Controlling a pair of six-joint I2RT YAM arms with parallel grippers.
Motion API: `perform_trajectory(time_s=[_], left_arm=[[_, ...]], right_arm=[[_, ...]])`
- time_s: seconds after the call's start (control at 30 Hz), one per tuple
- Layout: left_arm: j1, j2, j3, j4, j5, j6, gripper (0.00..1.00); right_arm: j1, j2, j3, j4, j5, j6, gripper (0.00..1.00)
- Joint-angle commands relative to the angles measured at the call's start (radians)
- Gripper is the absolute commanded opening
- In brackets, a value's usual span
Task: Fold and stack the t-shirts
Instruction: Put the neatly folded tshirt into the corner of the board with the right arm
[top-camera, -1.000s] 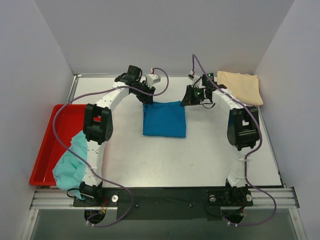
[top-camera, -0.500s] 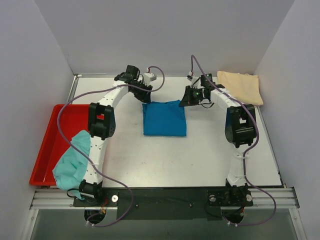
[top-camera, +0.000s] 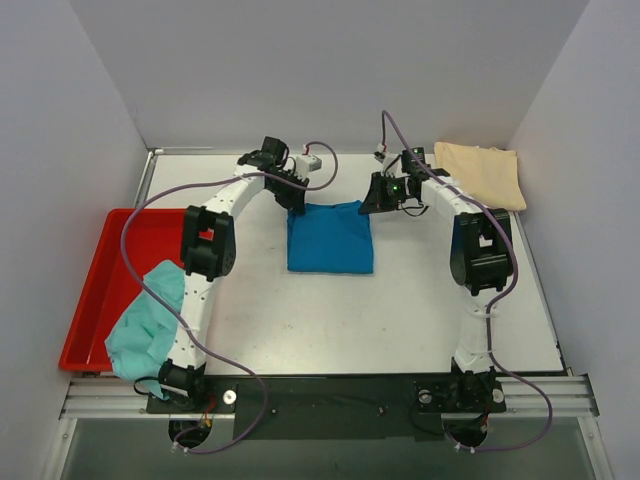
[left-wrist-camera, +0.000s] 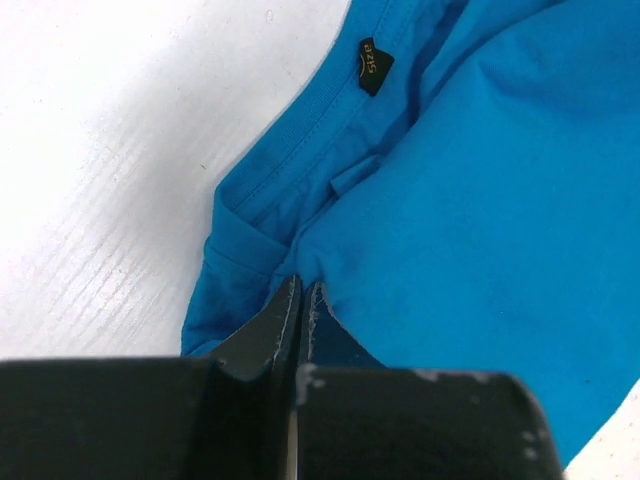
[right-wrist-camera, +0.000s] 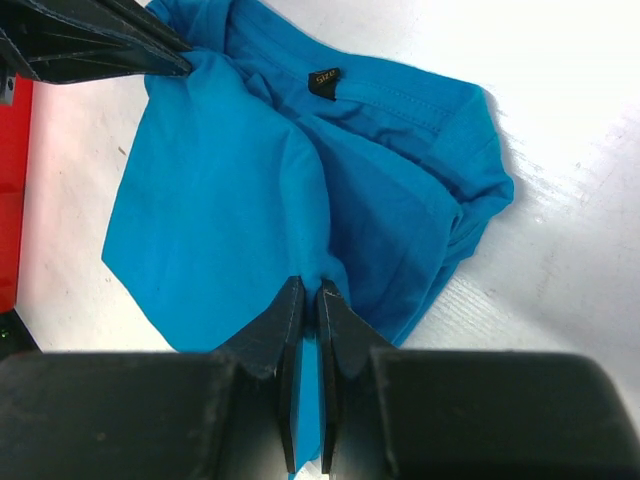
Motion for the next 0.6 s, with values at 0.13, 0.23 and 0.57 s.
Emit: perform_trajectory(time_s=[0.13,0.23,0.57], left_arm=[[-0.003,-0.170,-0.067,0.033,0.079,0.010,0.00],[-0.008,-0.201,-0.087,0.058,0.042,0.024,0.25],[-0.011,-0.095,0.000,-0.079,0.018,0.027,0.27]], right_arm=[[0.001,-0.050,0.017,-0.019,-0.002,-0.024,0.00],[0.003,-0.051,0.022,-0.019,-0.005,-0.021,0.00],[0.001,-0.065,0.008,-0.024,-0.010,-0.029,0.00]])
